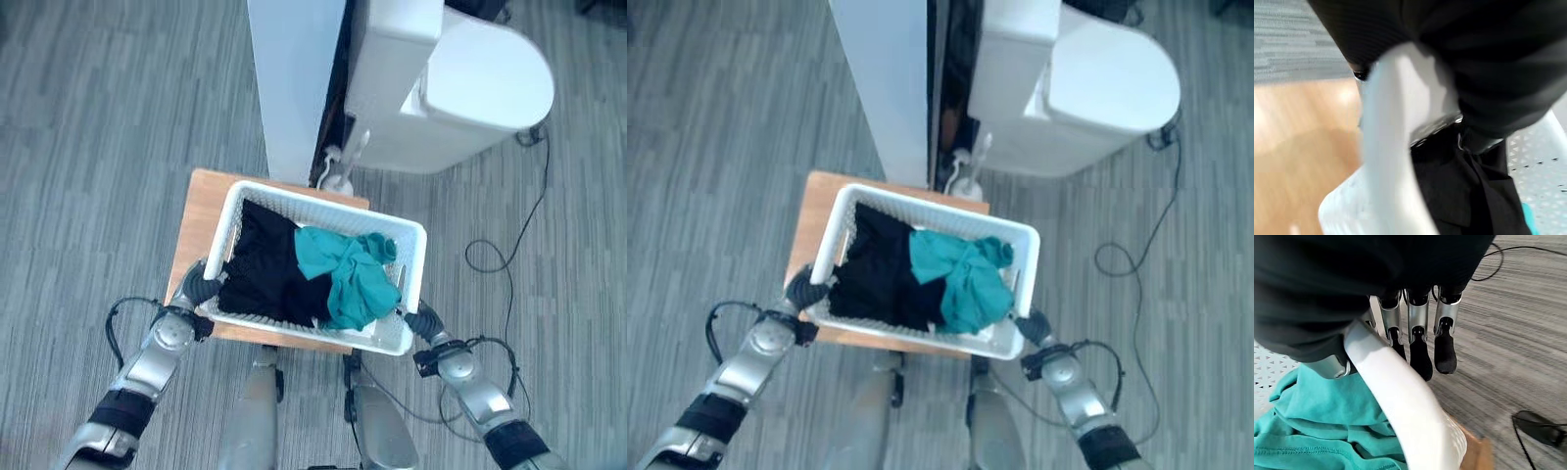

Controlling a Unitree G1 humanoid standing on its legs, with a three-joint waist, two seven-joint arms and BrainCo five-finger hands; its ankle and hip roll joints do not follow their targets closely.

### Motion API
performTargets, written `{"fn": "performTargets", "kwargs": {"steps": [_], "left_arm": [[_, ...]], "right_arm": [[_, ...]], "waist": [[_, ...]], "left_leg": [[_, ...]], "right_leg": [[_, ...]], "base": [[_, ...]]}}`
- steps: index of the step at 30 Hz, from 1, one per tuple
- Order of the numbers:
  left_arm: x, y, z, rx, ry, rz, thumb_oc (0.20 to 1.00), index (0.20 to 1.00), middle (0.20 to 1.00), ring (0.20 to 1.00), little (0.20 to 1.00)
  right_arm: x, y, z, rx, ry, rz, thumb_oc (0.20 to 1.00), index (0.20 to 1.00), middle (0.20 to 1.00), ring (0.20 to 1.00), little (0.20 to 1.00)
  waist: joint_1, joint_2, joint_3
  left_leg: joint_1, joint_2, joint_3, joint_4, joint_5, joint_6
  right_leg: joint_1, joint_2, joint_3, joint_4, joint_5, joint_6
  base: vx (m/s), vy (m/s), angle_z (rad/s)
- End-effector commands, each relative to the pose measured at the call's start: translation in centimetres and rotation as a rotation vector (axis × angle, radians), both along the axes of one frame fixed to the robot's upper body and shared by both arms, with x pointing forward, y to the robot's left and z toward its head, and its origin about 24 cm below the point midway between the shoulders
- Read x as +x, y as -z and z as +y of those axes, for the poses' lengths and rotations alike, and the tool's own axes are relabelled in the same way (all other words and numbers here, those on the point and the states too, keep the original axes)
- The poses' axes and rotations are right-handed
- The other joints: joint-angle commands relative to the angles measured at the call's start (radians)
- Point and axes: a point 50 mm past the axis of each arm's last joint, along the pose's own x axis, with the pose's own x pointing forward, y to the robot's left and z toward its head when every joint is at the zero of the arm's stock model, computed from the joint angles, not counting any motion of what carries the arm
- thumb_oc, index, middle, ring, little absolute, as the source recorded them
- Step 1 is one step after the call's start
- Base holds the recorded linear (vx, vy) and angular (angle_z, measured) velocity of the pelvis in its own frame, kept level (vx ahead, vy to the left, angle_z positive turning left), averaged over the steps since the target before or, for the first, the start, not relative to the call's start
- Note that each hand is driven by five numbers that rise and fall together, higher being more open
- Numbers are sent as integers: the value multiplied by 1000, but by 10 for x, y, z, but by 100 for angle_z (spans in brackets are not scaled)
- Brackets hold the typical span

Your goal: Grab the laundry basket,head to the washer,open it,put in the laundry and shut it.

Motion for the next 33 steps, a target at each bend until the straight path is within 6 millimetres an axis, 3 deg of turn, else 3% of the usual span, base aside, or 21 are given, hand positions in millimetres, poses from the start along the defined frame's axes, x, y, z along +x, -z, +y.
{"fn": "performTargets", "kwargs": {"steps": [1,11,16,22,29,31,33], "left_arm": [[0,-23,-2,-3,103,-82,200,200,200,200,200],[1,-32,-18,60,220,-82,200,200,200,200,200],[7,-33,-34,94,295,-66,200,200,200,200,200],[11,-30,-48,99,358,-45,200,200,200,200,200],[23,-29,-80,121,457,-31,200,200,200,200,200],[29,-32,-92,128,492,-43,200,200,200,200,200],[36,-41,-110,142,544,-68,200,200,200,200,200]], "right_arm": [[2,-28,-28,-46,22,-128,200,200,200,200,200],[-11,-40,-53,-27,70,-140,200,200,200,200,200],[-12,-64,-70,-82,81,-207,200,200,200,200,200],[-17,-74,-80,-108,95,-228,200,200,200,200,200],[-20,-83,-90,-141,114,-245,200,200,200,200,200],[-18,-85,-90,-134,120,-260,200,200,200,200,200],[-16,-89,-85,-123,98,-281,200,200,200,200,200]], "waist": [[-6,17,-137],[-22,21,-222],[-34,25,-278],[-44,22,-308],[-72,25,-311],[-73,32,-295],[-80,42,-271]], "left_leg": [[46,-7,6,38,-150,25],[211,-14,26,-31,-155,41],[282,-21,44,-58,-166,59],[333,-26,66,-77,-178,68],[368,-24,122,-93,-183,78],[366,-14,145,-85,-181,81],[354,-2,185,-59,-180,91]], "right_leg": [[-9,-53,-36,85,-25,21],[100,-69,-66,107,-26,42],[126,-74,-68,129,-17,54],[155,-80,-69,129,-8,63],[139,-81,-61,123,26,73],[112,-81,-97,179,23,70],[111,-61,-173,320,-52,42]], "base": [[96,27,3],[76,27,1],[47,34,-15],[43,28,-16],[-32,15,-15],[-129,21,-55],[-201,55,-75]]}}
